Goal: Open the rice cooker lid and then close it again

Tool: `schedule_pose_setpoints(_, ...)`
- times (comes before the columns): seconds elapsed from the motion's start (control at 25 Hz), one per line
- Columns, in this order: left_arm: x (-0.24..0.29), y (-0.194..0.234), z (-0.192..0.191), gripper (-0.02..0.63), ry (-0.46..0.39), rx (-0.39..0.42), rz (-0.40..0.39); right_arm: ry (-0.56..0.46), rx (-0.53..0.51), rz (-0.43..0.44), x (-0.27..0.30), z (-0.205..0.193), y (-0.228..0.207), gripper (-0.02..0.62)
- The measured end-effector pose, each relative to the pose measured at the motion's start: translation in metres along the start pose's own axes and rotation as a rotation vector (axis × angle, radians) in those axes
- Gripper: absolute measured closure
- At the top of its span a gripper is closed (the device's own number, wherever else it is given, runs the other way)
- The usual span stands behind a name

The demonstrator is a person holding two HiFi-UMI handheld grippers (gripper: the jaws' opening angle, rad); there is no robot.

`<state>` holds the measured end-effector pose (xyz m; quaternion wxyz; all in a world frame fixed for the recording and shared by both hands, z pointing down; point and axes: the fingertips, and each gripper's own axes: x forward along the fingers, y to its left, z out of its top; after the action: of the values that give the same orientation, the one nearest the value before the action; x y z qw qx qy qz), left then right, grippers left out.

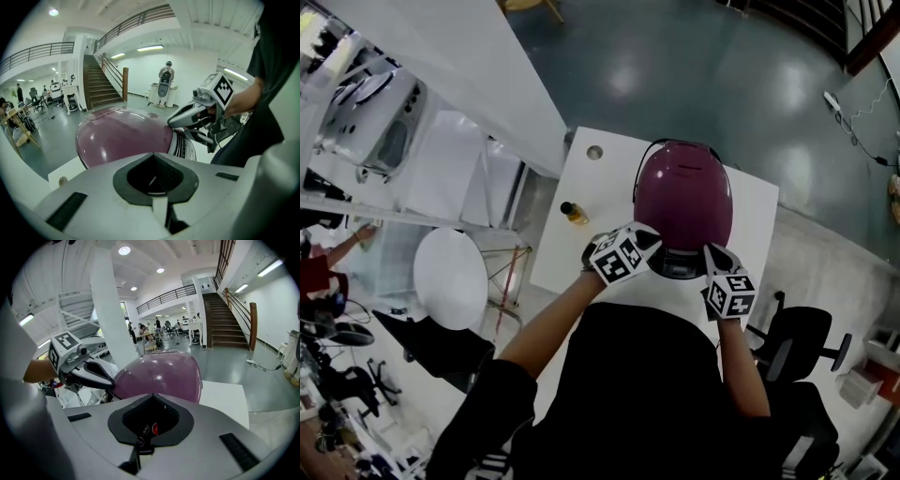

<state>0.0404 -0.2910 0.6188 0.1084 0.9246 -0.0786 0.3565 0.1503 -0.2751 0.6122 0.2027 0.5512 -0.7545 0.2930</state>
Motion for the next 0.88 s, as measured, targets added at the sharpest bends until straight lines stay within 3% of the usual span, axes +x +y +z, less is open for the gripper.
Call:
schedule_pose_setpoints(0.2, 0.0023, -0.0018, -0.0005, 0.603, 0.009, -0.043, -0.010, 0.020, -0.013, 0.003, -0.0010, -0.0027, -0.0015, 0.597)
schedule_pose_setpoints(0.4, 0.0034, 0.0021, -0.0008, 0.603, 0.005, -0.102, -0.004, 0.021, 0.045, 0.022, 0.0018, -0.0026, -0.0027, 0.597)
schedule_pose_setpoints(0.56, 0.0033, 0.0001, -0.0005, 0.603, -0.018, -0.108, -0.002, 0.015, 0.013, -0.007, 0.0007, -0.0040, -0.0037, 0.597)
schedule_pose_setpoints(0.72, 0.0027, 0.0002, -0.0012, 0.603, -0.057, -0.066, 0.025, -0.002, 0.020, -0.021, 0.0020, -0.0040, -0.0041, 0.595)
schedule_pose_setpoints(0.88, 0.0028, 0.0006, -0.0032, 0.603, -0.045, -0.059, 0.071, -0.006, -0.024, -0.007, -0.0005, -0.0011, -0.0012, 0.595)
